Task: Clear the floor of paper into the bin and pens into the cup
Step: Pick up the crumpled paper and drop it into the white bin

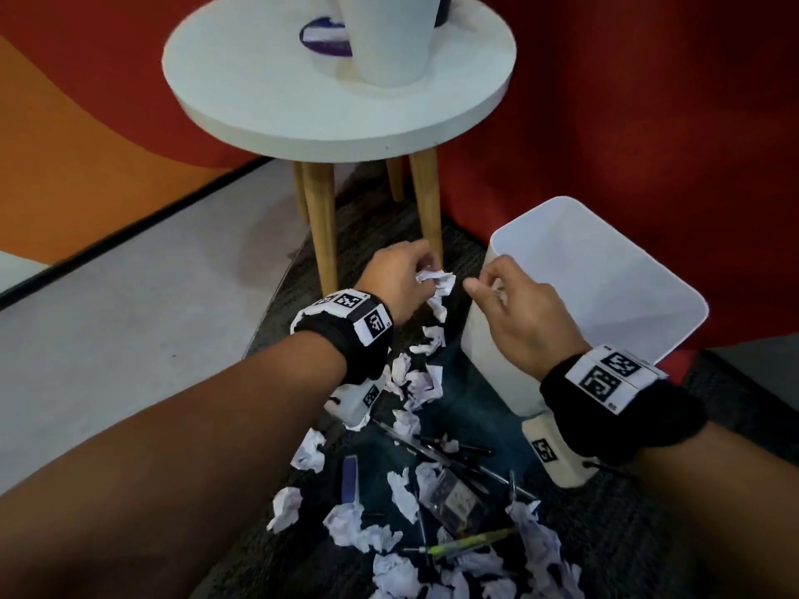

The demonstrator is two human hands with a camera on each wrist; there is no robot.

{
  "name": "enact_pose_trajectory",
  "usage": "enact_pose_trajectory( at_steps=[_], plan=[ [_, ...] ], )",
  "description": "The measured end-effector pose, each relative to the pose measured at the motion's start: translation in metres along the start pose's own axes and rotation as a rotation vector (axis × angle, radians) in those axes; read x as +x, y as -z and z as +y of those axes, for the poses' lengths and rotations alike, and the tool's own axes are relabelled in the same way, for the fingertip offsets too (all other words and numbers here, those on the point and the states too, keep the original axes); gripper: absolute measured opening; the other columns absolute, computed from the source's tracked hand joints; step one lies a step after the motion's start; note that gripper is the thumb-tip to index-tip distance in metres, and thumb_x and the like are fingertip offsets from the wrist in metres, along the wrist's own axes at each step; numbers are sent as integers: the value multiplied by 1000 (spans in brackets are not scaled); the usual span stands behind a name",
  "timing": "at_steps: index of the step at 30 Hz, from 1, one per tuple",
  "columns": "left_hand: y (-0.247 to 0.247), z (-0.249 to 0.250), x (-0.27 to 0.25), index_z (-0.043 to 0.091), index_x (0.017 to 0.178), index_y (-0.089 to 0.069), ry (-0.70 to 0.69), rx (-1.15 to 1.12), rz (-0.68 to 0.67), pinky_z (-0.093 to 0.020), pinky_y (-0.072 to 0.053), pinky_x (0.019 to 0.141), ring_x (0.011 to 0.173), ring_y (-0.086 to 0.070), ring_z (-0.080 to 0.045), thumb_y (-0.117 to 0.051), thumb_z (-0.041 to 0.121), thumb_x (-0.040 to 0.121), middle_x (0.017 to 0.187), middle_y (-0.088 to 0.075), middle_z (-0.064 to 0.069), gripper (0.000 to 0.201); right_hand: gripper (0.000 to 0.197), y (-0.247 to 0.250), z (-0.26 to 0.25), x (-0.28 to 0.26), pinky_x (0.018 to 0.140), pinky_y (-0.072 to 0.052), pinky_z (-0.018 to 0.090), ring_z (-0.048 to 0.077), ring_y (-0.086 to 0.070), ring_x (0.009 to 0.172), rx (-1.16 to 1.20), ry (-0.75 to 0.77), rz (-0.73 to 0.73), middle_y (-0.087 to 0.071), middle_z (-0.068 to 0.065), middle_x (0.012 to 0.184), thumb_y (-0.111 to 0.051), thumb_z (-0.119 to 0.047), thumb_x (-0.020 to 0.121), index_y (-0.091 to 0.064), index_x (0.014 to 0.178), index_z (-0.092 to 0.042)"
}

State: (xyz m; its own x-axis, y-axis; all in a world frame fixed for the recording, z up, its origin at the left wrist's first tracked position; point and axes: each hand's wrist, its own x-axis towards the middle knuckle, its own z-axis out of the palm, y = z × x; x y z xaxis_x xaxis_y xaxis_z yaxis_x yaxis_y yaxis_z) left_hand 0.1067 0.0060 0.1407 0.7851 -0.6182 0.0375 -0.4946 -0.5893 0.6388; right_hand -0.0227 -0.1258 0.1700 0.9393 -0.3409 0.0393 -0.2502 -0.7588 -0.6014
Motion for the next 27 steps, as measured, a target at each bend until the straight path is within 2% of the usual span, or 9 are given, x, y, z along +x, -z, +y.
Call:
enact_pose_trajectory(
  at_steps=[3,5,8,11,15,17,19,23,27],
  plan=[
    [15,28,13,29,90,-62,-37,-4,71,-26,-43,71,73,-49,-10,-63,15,78,97,-63,8,18,25,32,1,-4,63,-42,39,27,-55,64,102,-31,153,-55,3,61,-48,-47,96,-40,94,-23],
    [20,44,21,30,89,-62,-50,-32,111,-28,-46,71,68,-48,-10,-60,15,77,98,-64,9,19,23,45,14,-2,67,-41,40,28,-54,71,131,-98,180,-52,3,71,-54,-28,92,-34,101,-22],
    [22,65,29,30,86,-62,-104,-70,169,-32,-50,72,66,-49,-10,-58,15,76,96,-64,8,19,39,53,42,3,80,-39,39,31,-49,92,127,-212,165,-48,4,96,-56,-12,83,-28,106,-24],
    [16,80,33,28,88,-63,-149,-89,182,-31,-49,73,71,-53,-10,-57,12,80,95,-65,7,19,37,53,69,3,91,-37,39,36,-46,108,36,-319,75,-41,9,116,-52,-2,82,-37,112,-17],
    [-6,91,33,24,94,-66,-190,-74,133,-12,-34,63,69,-46,-2,-54,6,85,97,-62,2,23,46,56,88,-1,96,-42,40,33,-52,114,-150,-419,-92,-51,12,128,-59,-15,87,-39,127,-21],
    [-18,94,31,22,97,-66,-190,-88,111,-10,-32,61,70,-46,-4,-53,4,87,99,-61,-1,24,58,58,90,-2,100,-40,48,33,-53,115,-222,-433,-121,-53,9,129,-65,-26,86,-34,135,-29],
    [-26,97,30,20,99,-66,-186,-92,92,-17,-38,68,73,-48,-9,-53,5,87,101,-61,-2,24,60,60,89,-2,103,-37,51,33,-52,118,-262,-425,-88,-51,6,133,-64,-34,86,-34,137,-33],
    [-39,102,34,23,98,-65,-163,-106,88,-35,-51,78,75,-51,-13,-56,9,87,103,-59,2,20,54,64,86,-3,103,-37,52,31,-53,117,-174,-339,67,-53,4,134,-62,-29,85,-40,135,-32],
    [-49,103,38,23,101,-64,-129,-96,48,-36,-51,81,80,-56,-14,-63,13,86,104,-58,2,18,49,65,81,-4,103,-37,52,27,-54,116,-113,-274,117,-56,2,129,-60,-24,85,-44,131,-31]
  ],
)
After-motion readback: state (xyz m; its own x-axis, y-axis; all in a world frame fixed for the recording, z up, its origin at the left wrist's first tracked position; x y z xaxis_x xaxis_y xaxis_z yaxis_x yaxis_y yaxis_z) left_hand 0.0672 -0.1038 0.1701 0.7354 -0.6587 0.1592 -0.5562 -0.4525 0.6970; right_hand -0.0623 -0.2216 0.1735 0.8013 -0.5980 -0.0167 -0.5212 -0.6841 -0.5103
